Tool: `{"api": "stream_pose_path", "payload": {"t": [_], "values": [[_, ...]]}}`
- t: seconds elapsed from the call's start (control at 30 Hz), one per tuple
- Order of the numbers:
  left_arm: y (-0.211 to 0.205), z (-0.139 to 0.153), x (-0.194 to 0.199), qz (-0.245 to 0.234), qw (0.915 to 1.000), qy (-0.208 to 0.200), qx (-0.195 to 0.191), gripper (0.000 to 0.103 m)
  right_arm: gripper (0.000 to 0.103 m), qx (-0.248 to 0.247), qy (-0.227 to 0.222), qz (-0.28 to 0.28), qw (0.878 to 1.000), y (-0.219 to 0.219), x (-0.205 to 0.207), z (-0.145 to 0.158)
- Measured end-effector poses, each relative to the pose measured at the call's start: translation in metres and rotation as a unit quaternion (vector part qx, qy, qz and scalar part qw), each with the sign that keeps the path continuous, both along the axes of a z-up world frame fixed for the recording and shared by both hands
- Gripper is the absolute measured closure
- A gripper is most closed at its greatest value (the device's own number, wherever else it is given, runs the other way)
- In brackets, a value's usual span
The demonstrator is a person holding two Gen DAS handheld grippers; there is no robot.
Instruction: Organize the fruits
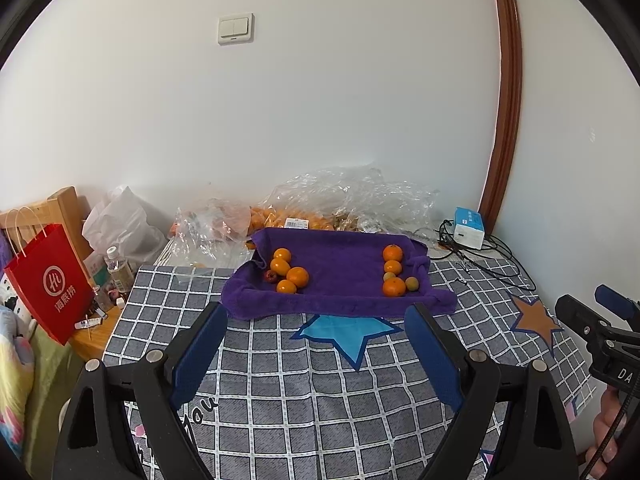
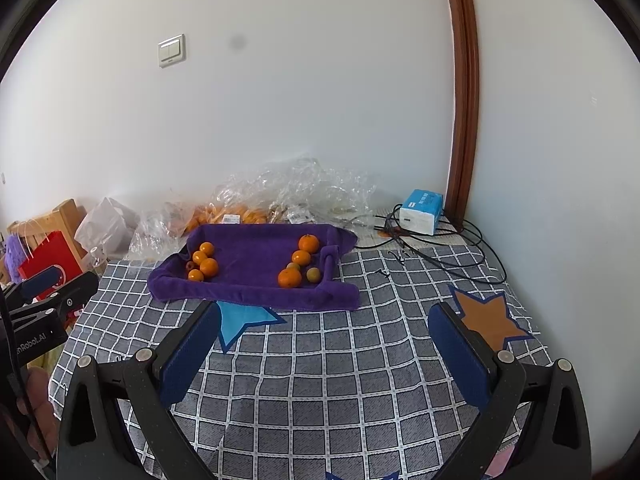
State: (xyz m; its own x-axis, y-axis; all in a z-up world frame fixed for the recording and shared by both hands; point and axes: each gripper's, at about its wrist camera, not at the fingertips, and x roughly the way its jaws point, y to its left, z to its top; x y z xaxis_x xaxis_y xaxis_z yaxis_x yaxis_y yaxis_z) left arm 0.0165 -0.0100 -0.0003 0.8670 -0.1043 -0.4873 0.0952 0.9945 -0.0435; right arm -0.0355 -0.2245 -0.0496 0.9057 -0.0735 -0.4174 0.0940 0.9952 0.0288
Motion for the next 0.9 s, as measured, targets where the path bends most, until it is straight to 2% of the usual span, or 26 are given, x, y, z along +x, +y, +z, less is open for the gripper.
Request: {"api": "stream_pose_path", "payload": {"t": [0.9], "values": [[0.0026, -0.0001, -0.0004, 0.005, 1.0, 0.0, -0.003, 0.013, 0.001, -0.006, 0.002, 0.004, 1.0, 0.0015, -0.0001, -0.0011]]}}
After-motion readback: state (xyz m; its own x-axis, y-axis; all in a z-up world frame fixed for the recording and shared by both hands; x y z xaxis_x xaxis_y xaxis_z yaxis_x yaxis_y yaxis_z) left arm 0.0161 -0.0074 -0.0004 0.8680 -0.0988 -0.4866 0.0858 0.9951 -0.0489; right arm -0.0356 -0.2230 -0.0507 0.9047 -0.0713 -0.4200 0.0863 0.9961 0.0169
